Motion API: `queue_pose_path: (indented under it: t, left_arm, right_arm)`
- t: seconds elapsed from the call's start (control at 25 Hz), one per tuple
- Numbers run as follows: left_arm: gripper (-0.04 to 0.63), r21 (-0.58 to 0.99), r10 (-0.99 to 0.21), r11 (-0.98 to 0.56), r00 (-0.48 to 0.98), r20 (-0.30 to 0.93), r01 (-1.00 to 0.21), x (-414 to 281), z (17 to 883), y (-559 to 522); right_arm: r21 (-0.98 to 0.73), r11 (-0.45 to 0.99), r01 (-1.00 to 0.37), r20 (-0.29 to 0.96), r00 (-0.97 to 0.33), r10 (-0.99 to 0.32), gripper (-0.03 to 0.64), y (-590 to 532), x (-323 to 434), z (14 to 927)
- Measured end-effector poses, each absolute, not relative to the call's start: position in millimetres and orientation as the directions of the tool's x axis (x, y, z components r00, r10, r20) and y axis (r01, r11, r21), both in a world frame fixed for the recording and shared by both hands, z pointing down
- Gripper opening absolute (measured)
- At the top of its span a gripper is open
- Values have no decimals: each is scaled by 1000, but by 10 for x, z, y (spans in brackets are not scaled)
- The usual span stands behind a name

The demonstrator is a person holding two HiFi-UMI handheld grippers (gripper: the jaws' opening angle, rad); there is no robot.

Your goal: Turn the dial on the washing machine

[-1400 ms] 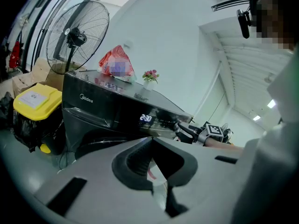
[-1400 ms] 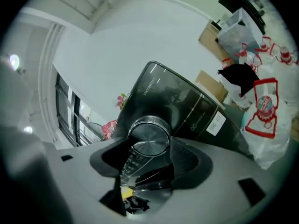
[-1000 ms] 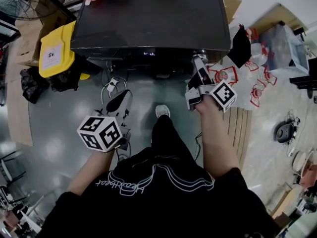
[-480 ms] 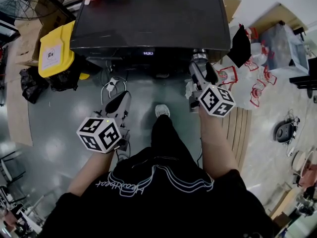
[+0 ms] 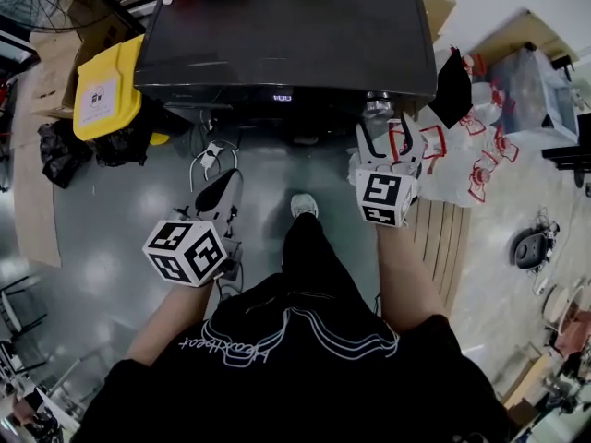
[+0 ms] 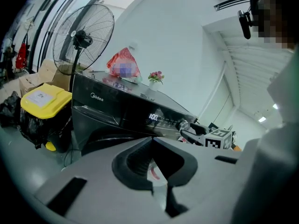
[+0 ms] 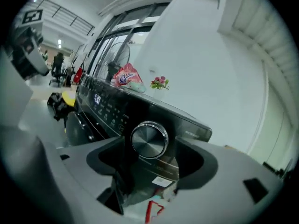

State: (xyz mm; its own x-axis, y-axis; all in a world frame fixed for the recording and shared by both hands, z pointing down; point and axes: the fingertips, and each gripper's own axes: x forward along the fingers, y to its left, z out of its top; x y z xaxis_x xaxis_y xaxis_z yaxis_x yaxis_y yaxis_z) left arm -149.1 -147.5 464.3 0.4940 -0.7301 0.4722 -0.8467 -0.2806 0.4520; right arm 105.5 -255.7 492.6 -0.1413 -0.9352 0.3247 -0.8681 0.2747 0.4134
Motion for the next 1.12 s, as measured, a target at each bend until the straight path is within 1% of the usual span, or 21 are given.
queue_pose_path:
  t: [0.08, 0.16, 0.32, 0.52, 0.6, 1.0, 1.12]
  left_arm:
    - [6, 452, -732, -275, 490, 474, -848, -1511, 4650, -1476]
    - [6, 452, -735, -267, 483, 476, -851, -1525, 4665, -1480]
    - [6, 447, -746, -249, 464, 478, -859, -1552, 4692, -1495]
    - [6, 445, -752, -239, 454, 478, -863, -1572, 4673, -1535]
    - [6, 445, -754, -235, 451, 477, -864, -1581, 4658, -1548]
    - [6, 447, -748, -242, 459, 480, -861, -1567, 4649, -1578]
    - [6, 447, -748, -246, 462, 476, -860, -1569, 4639, -1578]
  right_arm:
    - [512, 282, -811, 332, -116, -936, 338, -2566, 1015, 4948]
    - [585, 286, -759, 334, -96, -938, 319, -2581, 985, 4974]
    - [657, 274, -702, 323, -65, -944, 311, -2615, 947, 5007]
    - [669, 252, -700, 317, -38, -948, 291, -2660, 962, 5008]
    - [667, 247, -703, 318, -31, -948, 273, -2666, 977, 5009]
    - [638, 248, -729, 326, -36, -945, 272, -2675, 983, 4998]
    - [602, 243, -760, 332, -38, -942, 273, -2676, 992, 4998]
